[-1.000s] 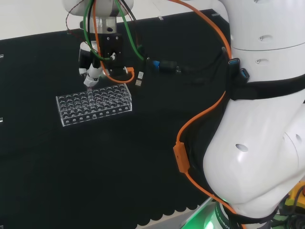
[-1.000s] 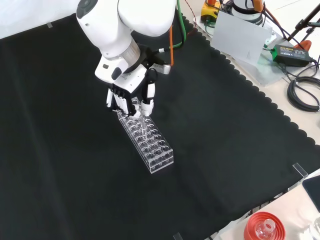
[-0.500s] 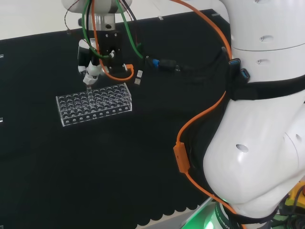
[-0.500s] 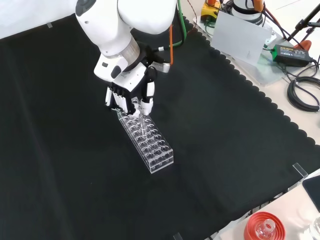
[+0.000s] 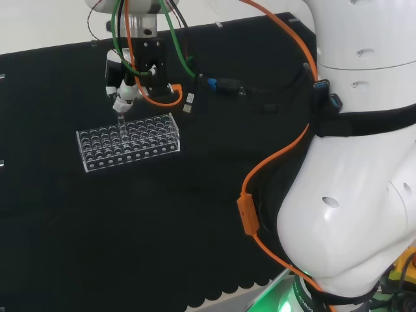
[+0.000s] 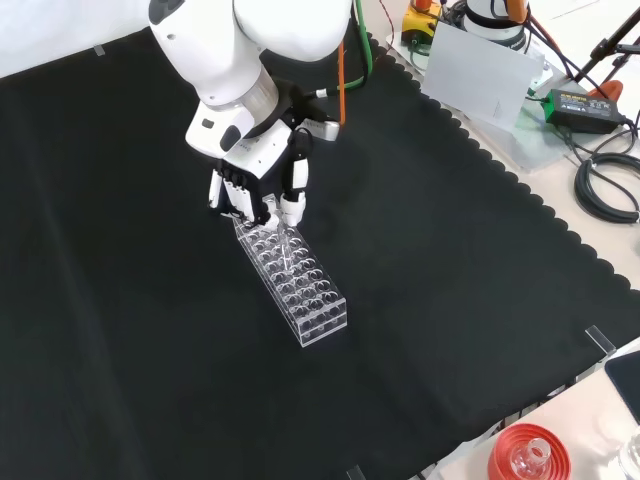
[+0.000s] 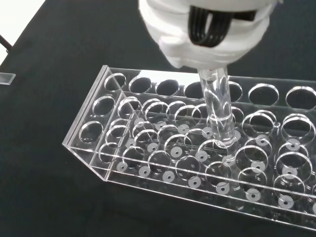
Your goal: Pick up the test tube.
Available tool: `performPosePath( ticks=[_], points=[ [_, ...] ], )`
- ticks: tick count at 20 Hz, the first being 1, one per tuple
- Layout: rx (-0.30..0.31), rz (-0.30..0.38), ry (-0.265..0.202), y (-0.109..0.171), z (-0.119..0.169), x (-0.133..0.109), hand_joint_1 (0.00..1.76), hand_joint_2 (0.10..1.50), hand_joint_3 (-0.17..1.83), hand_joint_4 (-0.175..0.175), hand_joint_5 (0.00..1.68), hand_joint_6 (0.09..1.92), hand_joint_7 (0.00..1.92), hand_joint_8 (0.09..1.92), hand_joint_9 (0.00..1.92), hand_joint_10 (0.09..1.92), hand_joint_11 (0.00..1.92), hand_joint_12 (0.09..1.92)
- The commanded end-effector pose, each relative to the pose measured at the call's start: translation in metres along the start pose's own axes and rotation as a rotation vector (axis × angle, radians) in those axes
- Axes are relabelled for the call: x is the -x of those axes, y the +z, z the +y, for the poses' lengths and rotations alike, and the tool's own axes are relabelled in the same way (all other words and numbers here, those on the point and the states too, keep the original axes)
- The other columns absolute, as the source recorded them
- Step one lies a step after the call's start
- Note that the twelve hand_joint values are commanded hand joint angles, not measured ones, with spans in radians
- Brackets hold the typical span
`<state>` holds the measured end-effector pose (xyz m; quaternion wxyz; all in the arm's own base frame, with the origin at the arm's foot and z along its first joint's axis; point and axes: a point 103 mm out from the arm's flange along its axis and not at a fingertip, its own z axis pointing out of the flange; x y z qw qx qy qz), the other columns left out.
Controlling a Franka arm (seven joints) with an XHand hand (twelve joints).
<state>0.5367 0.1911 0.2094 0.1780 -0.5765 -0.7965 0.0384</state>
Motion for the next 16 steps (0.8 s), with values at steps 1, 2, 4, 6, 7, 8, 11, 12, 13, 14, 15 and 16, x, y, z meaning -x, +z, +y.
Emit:
performPosePath(
  ticks=[1,2,4,6,7,8,11,12,13,14,15,16],
  points=[
    [0.0,-0.006,-0.005,-0.004,-0.001,0.0,1.42,0.73,0.53,-0.175,1.17,0.76,1.29,0.88,1.18,0.57,0.64,1.28],
    [-0.001,-0.011,-0.008,-0.006,-0.001,0.0,1.42,0.73,0.53,-0.175,1.17,0.76,1.29,0.88,1.18,0.57,0.64,1.28],
    [0.002,-0.016,-0.006,-0.016,-0.003,-0.001,1.42,0.73,0.53,-0.175,1.17,0.76,1.29,0.88,1.18,0.57,0.64,1.28],
    [0.005,-0.02,-0.005,-0.018,-0.003,-0.002,1.42,0.73,0.53,-0.175,1.17,0.76,1.29,0.88,1.18,0.57,0.64,1.28],
    [0.007,-0.022,-0.004,-0.02,-0.004,-0.002,1.42,0.73,0.53,-0.175,1.17,0.76,1.29,0.88,1.18,0.57,0.64,1.28],
    [0.009,-0.023,-0.004,-0.021,-0.004,-0.002,1.42,0.73,0.54,-0.175,1.17,0.76,1.29,0.88,1.18,0.57,0.64,1.28],
    [0.014,-0.025,-0.005,-0.027,-0.006,-0.002,1.42,0.73,0.54,-0.175,1.17,0.76,1.29,0.88,1.19,0.57,0.64,1.28],
    [0.015,-0.024,-0.007,-0.029,-0.006,-0.002,1.42,0.73,0.54,-0.175,1.17,0.76,1.29,0.88,1.19,0.57,0.64,1.28],
    [0.017,-0.023,-0.009,-0.035,-0.008,-0.003,1.42,0.73,0.54,-0.175,1.17,0.76,1.29,0.88,1.19,0.56,0.64,1.28],
    [0.019,-0.025,-0.01,-0.045,-0.01,-0.003,1.42,0.73,0.54,-0.175,1.17,0.76,1.29,0.88,1.19,0.56,0.64,1.28],
    [0.022,-0.029,-0.01,-0.054,-0.013,-0.004,1.42,0.73,0.54,-0.175,1.17,0.76,1.29,0.88,1.19,0.56,0.64,1.28],
    [0.024,-0.034,-0.009,-0.053,-0.013,-0.004,1.42,0.73,0.54,-0.175,1.17,0.76,1.29,0.88,1.19,0.56,0.64,1.28]
  ],
)
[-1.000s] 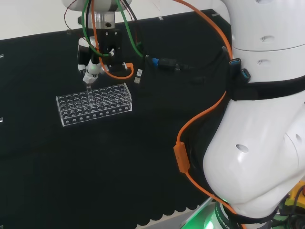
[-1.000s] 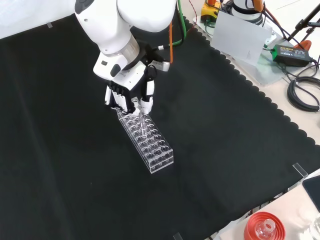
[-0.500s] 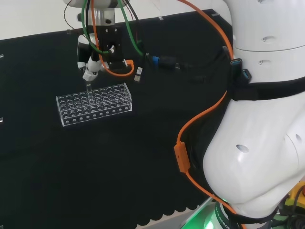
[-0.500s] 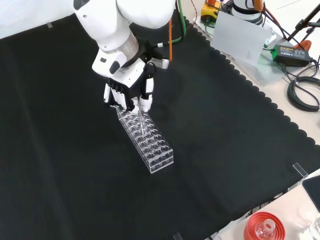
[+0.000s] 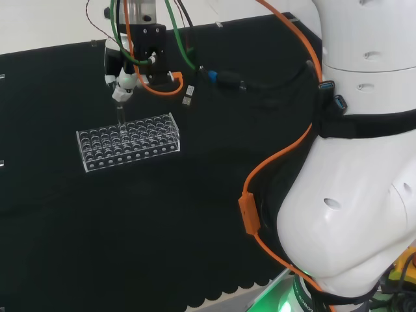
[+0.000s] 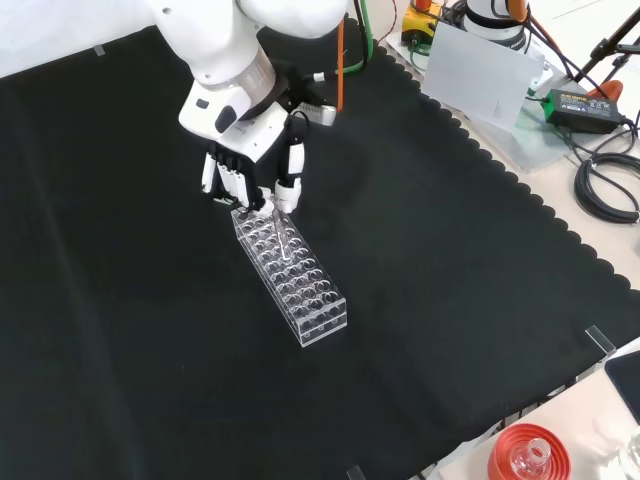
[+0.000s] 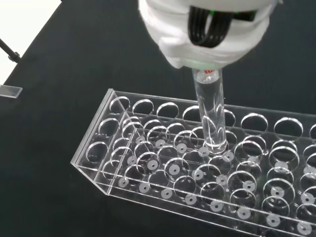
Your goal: Pick up the test tube.
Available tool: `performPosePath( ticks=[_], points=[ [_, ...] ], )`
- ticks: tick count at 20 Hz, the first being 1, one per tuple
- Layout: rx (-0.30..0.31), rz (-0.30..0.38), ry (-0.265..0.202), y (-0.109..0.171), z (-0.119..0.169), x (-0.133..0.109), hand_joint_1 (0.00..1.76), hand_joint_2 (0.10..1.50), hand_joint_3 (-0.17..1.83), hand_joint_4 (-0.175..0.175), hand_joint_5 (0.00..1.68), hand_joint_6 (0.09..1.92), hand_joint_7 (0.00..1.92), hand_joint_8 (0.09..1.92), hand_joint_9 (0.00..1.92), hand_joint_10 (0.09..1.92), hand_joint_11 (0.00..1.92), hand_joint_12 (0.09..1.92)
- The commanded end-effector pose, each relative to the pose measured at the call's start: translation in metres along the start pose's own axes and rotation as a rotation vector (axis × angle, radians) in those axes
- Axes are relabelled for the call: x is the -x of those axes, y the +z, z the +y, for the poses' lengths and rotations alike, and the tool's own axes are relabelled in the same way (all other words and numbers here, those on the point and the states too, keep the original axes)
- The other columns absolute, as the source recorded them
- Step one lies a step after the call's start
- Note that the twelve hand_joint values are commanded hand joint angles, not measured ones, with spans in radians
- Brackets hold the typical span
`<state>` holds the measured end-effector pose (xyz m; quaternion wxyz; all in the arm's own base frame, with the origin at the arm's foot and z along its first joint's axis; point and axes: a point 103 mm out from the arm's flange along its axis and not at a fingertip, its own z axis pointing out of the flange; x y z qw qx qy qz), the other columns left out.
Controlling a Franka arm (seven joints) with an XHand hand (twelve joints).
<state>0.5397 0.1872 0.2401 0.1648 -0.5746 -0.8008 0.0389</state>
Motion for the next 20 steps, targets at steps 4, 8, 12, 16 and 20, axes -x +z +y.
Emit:
performPosePath(
  ticks=[4,8,12,16,20],
  points=[
    [0.015,-0.019,0.0,-0.029,-0.007,-0.001,1.42,0.72,0.54,-0.175,1.17,0.76,1.29,0.87,1.19,0.56,0.64,1.28],
    [0.022,-0.028,-0.002,-0.037,-0.009,-0.002,1.42,0.72,0.55,-0.175,1.18,0.76,1.3,0.87,1.19,0.56,0.64,1.28],
    [0.033,-0.035,-0.005,-0.047,-0.011,-0.003,1.42,0.72,0.55,-0.175,1.18,0.76,1.3,0.87,1.19,0.56,0.64,1.28],
    [0.05,-0.05,-0.005,-0.064,-0.018,-0.005,1.42,0.72,0.55,-0.175,1.18,0.75,1.3,0.87,1.19,0.56,0.64,1.28],
    [0.082,-0.048,0.0,-0.077,-0.023,-0.003,1.42,0.72,0.56,-0.175,1.18,0.75,1.3,0.86,1.19,0.56,0.64,1.28]
  ],
)
